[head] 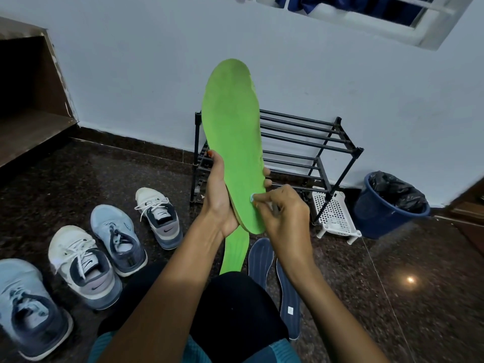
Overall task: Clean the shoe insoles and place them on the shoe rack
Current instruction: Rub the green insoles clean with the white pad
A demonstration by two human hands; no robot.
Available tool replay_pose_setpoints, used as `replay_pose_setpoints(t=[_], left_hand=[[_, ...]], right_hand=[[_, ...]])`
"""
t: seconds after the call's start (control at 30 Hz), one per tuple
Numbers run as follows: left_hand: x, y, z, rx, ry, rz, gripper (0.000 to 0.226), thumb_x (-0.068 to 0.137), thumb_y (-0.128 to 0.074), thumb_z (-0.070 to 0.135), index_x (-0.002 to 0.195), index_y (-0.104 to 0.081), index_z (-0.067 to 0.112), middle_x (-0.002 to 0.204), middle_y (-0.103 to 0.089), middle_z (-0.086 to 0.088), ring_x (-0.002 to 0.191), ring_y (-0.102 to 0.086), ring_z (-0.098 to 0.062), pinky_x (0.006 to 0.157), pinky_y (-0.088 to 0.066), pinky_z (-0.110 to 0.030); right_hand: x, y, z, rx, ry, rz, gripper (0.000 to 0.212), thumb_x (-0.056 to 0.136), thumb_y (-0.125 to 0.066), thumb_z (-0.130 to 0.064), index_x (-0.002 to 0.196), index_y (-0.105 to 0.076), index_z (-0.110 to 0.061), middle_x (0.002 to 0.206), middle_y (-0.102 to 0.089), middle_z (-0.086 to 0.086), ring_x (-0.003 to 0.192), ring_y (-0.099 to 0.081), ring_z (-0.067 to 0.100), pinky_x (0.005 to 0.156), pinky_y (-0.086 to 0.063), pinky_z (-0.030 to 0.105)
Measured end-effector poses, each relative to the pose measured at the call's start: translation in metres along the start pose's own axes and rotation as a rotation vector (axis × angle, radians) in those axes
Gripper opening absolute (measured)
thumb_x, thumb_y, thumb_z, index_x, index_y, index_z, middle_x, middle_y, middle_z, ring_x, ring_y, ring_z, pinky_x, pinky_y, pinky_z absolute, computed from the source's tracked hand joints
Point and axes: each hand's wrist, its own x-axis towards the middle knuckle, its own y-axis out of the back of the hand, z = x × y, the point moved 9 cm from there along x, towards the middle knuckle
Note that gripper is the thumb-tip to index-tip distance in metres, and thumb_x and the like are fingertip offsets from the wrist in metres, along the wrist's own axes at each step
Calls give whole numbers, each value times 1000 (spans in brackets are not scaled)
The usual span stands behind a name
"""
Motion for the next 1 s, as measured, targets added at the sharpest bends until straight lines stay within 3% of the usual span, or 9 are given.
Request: replay_pose_setpoints(t=[0.17, 0.33, 0.43, 0.5, 0.57, 0.63, 0.73, 0.87, 1.0], left_hand=[[0, 2, 2, -2, -15, 12, 84, 91, -8, 69, 102, -62, 6, 81, -65, -13, 67, -61, -23, 64, -53, -32], [0, 1, 1, -68, 5, 3, 87, 89, -11, 72, 102, -62, 3, 81, -64, -13, 67, -59, -22, 67, -55, -36], [0, -1, 0, -57, 11, -8, 87, 89, -11, 73, 102, -62, 3, 82, -64, -13, 67, -59, -22, 66, -54, -36], [0, -3, -1, -54, 17, -20, 87, 89, -11, 73, 102, -61, 3, 83, -63, -13, 68, -58, -23, 65, -52, -36], [0, -4, -1, -50, 16, -28, 87, 89, -11, 72, 104, -61, 3, 83, -63, -14, 68, -58, -23, 64, -52, -36], [0, -3, -2, -49, 16, -24, 87, 89, -11, 72, 103, -61, 3, 82, -63, -13, 67, -58, -23, 64, -52, -35], [0, -2, -2, -46, 10, -14, 88, 89, -10, 72, 101, -62, 3, 81, -64, -13, 66, -58, -22, 63, -52, -33], [1, 2, 3, -57, -25, 16, 86, 90, -10, 71, 101, -61, 3, 80, -63, -13, 64, -58, -21, 60, -52, -30], [1, 3, 6, -76, -51, 29, 85, 89, -12, 71, 101, -61, 3, 80, -63, -13, 64, -57, -21, 59, -51, -30]], right_hand=[[4, -5, -4, -22, 47, -68, 11, 76, -69, 1, 86, -72, -3, 78, -58, 1, 78, -55, 14, 71, -43, 18], [-10, -12, 0, 72, -38, -328, 12, 78, -67, 3, 86, -73, -3, 76, -56, -8, 64, -52, -8, 63, -38, 2], [-9, -8, 1, 52, -18, -302, 10, 76, -69, 3, 83, -73, -3, 72, -52, -13, 68, -53, -11, 61, -36, 1], [-3, -2, 4, 14, 0, -226, 11, 74, -70, 4, 81, -73, -3, 75, -59, -3, 64, -51, -6, 64, -35, 0], [0, 0, 5, -35, 36, -159, 13, 73, -69, 6, 80, -73, -4, 78, -64, 8, 69, -54, 5, 67, -38, 5], [-3, -1, 3, -69, 67, -146, 15, 72, -69, 7, 81, -73, -4, 79, -64, 10, 74, -58, 19, 70, -45, 21], [-8, -4, 4, -77, 76, -180, 15, 73, -69, 7, 83, -73, -4, 79, -65, 11, 76, -60, 25, 68, -49, 32], [-17, -9, 7, 20, 11, -250, 13, 76, -69, 5, 83, -74, -4, 79, -65, 6, 70, -57, 4, 65, -41, 7], [-26, -14, 8, 200, -140, -305, 10, 78, -69, 0, 83, -74, -8, 77, -64, -2, 74, -56, -4, 62, -39, 5]])
